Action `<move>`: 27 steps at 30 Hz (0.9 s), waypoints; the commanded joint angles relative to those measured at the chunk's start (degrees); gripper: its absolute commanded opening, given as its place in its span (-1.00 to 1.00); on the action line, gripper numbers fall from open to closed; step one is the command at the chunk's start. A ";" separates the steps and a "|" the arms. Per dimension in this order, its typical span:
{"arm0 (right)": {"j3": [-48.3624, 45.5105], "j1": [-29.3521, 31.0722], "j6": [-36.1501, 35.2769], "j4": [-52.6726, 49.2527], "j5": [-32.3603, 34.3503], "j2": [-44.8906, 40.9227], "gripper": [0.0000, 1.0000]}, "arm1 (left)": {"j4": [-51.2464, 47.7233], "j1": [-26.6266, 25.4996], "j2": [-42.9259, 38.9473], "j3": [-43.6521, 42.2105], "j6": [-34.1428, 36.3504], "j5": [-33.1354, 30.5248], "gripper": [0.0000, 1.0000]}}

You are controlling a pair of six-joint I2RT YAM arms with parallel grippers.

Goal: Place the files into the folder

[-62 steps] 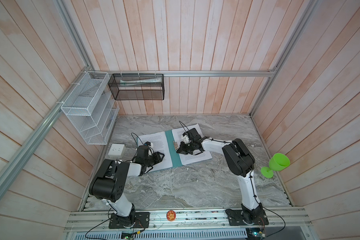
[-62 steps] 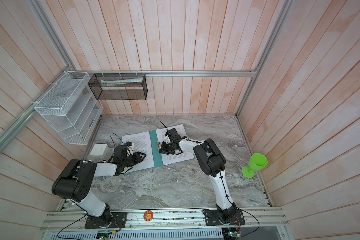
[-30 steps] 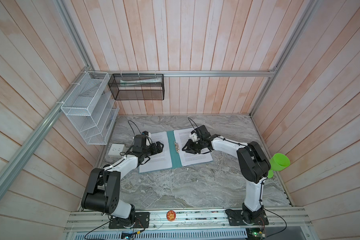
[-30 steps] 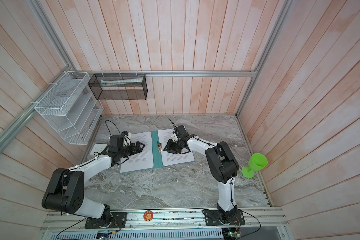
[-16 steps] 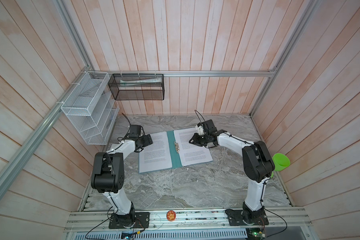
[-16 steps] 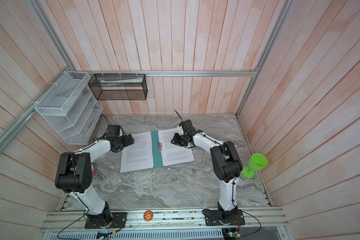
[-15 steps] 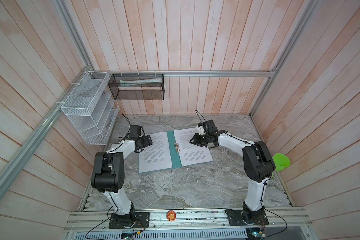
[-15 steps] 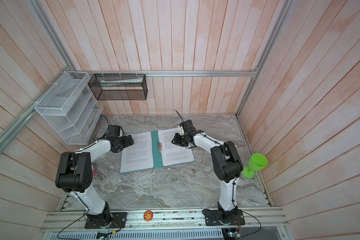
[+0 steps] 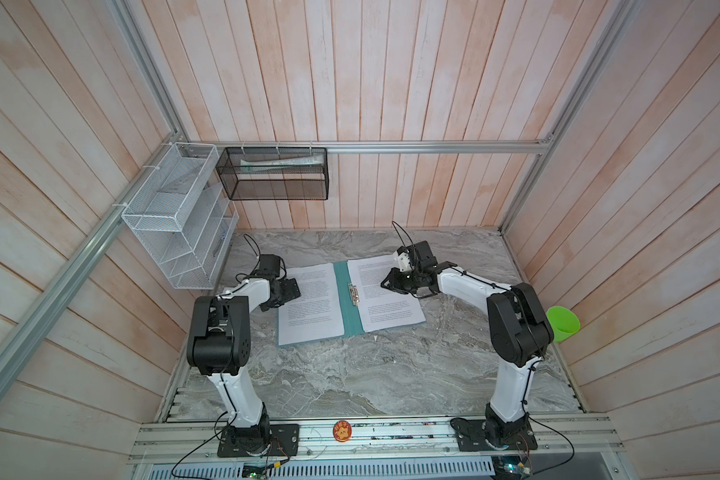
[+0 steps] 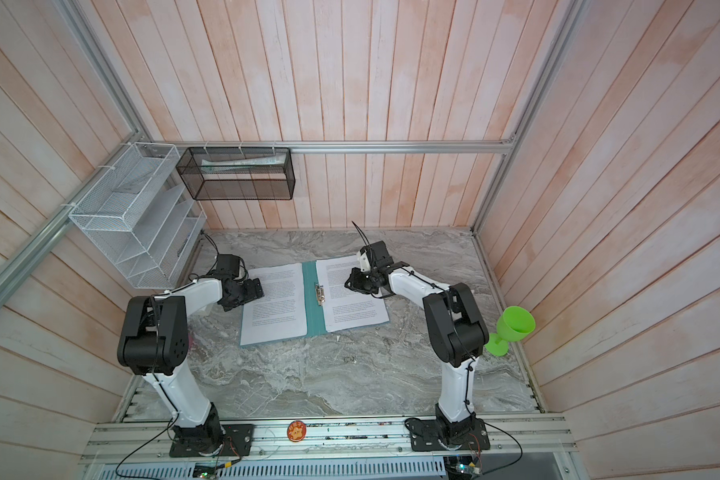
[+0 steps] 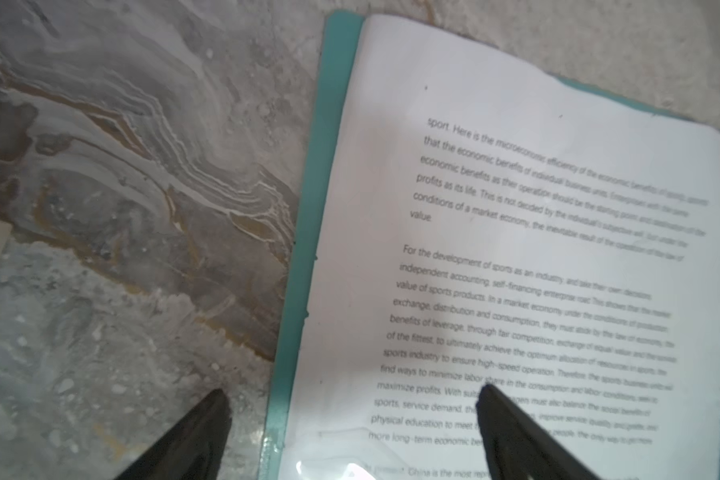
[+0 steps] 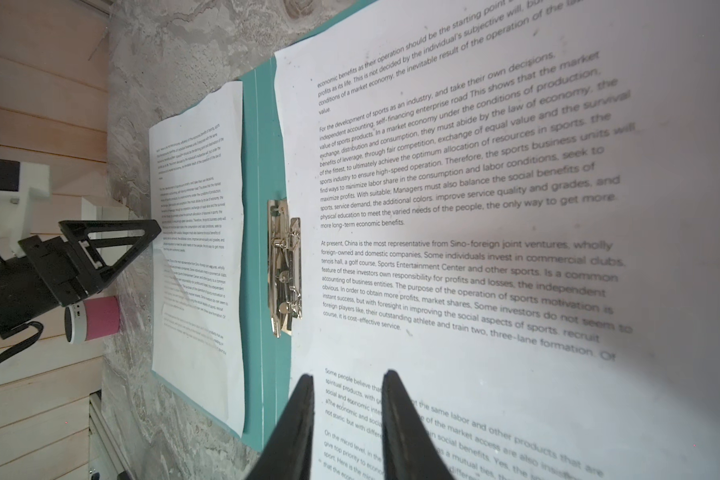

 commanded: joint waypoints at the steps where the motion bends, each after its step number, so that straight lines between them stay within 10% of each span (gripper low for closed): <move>1: 1.20 0.12 -0.83 -0.11 0.38 0.23 -0.48 | 2.59 -0.05 2.93 -0.46 2.03 7.89 0.85; 14: 15.44 4.48 -5.73 -14.38 13.71 9.48 -0.48 | 8.04 -9.30 2.84 -2.17 -5.91 15.72 0.71; 27: 15.60 7.41 -8.40 -19.17 30.49 9.51 -0.43 | 12.80 -9.22 -6.77 -12.74 -7.95 10.54 0.76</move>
